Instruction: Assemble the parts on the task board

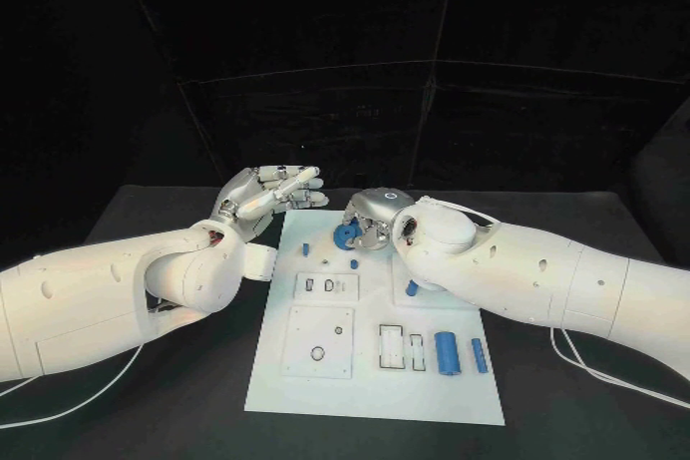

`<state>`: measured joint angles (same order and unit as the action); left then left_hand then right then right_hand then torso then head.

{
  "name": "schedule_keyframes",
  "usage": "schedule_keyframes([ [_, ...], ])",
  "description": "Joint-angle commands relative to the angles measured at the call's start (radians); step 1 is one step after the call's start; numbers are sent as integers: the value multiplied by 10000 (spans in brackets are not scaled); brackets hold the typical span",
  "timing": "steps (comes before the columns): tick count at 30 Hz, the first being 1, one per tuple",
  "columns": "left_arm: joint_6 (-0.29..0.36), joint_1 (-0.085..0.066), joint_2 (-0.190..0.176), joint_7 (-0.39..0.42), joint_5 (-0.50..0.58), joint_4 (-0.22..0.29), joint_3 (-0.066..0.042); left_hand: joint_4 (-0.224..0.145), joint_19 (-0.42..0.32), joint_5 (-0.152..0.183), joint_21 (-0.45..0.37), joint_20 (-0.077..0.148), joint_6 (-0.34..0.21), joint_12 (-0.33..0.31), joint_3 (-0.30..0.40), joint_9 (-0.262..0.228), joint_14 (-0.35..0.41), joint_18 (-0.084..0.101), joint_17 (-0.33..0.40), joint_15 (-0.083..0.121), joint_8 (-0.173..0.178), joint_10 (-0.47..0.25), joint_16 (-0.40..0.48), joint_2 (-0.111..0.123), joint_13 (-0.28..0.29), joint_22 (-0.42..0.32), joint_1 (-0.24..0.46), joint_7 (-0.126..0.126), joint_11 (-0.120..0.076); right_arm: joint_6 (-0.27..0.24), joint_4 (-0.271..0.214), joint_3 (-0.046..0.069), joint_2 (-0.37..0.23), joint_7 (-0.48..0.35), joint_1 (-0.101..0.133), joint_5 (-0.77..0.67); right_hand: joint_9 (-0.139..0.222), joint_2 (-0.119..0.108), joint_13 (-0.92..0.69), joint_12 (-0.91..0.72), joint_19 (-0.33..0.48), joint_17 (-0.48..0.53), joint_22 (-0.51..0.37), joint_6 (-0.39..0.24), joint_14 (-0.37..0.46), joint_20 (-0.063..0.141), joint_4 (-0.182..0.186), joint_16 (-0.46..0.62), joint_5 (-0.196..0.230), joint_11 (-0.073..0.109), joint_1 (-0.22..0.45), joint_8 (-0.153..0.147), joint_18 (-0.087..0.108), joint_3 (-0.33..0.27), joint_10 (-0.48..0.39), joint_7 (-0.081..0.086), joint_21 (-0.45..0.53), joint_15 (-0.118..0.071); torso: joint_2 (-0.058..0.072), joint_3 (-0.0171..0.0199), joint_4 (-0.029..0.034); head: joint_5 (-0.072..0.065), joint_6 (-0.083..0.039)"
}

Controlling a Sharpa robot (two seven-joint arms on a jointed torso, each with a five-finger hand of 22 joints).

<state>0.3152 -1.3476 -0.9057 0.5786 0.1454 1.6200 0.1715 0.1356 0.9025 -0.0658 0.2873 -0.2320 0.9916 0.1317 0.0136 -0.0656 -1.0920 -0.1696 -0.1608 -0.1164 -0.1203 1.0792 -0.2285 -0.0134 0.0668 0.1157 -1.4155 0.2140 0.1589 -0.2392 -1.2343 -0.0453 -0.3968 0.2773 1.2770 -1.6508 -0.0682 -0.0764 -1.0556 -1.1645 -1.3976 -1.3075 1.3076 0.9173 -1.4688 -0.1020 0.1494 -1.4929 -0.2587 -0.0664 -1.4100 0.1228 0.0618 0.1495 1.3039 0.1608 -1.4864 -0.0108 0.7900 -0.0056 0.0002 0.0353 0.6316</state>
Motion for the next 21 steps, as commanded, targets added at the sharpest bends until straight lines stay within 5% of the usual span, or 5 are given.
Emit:
schedule_keyframes([
  [1,-136,-15,3,35,-59,14,-7,-60,47,31,-31,1,53,-54,-14,7,-85,-145,-16,-2,47,48,52,-68,2,-16,25,13,4,136,0,1,12,8,16,-65,37,-54,66,102,13,-577,112,-271,-618,-82,160,-31,181,-70,311,-184,-95,-173,-88,32,-13,107,-5,-4,-9,12,-3],
  [6,-141,-15,1,24,-59,9,-7,-60,47,31,-31,1,53,-54,-14,7,-85,-145,-16,-2,47,48,52,-68,2,-16,25,13,4,241,7,1,-18,45,15,-16,-2,42,19,70,14,-629,124,-423,-624,-170,930,-47,18,-155,1283,-306,-95,-593,-95,99,-11,188,-2,1,-7,2,-11],
  [9,-140,-16,0,19,-59,4,-7,-62,48,31,-34,1,52,-58,-16,8,-86,-145,-17,-2,50,48,56,-68,2,-18,26,15,5,410,6,1,-38,53,15,84,-22,120,-55,8,3,-681,145,-381,-632,-189,1317,-67,-520,-167,1714,-299,-97,-829,-79,103,-16,201,-1,6,-8,5,-13],
  [12,-140,-16,1,15,-59,0,-7,-62,48,31,-34,1,52,-58,-16,8,-86,-145,-17,-2,50,48,56,-68,2,-18,26,15,5,559,3,1,-62,74,16,182,-34,205,-142,-55,-14,-728,176,-320,-639,-194,1394,-84,-921,-164,1883,-283,-102,-1081,-65,95,-25,202,1,3,-8,3,-8],
  [21,-137,-16,2,4,-59,-1,-7,-62,48,31,-34,1,52,-58,-16,8,-86,-145,-17,-2,50,48,56,-68,2,-18,26,15,5,668,20,1,-142,245,17,294,-19,331,-204,-94,-25,-805,199,-369,-653,-202,1401,-113,-1056,-181,2106,-327,-106,-1383,-63,116,-31,214,0,3,-15,-20,5],
])
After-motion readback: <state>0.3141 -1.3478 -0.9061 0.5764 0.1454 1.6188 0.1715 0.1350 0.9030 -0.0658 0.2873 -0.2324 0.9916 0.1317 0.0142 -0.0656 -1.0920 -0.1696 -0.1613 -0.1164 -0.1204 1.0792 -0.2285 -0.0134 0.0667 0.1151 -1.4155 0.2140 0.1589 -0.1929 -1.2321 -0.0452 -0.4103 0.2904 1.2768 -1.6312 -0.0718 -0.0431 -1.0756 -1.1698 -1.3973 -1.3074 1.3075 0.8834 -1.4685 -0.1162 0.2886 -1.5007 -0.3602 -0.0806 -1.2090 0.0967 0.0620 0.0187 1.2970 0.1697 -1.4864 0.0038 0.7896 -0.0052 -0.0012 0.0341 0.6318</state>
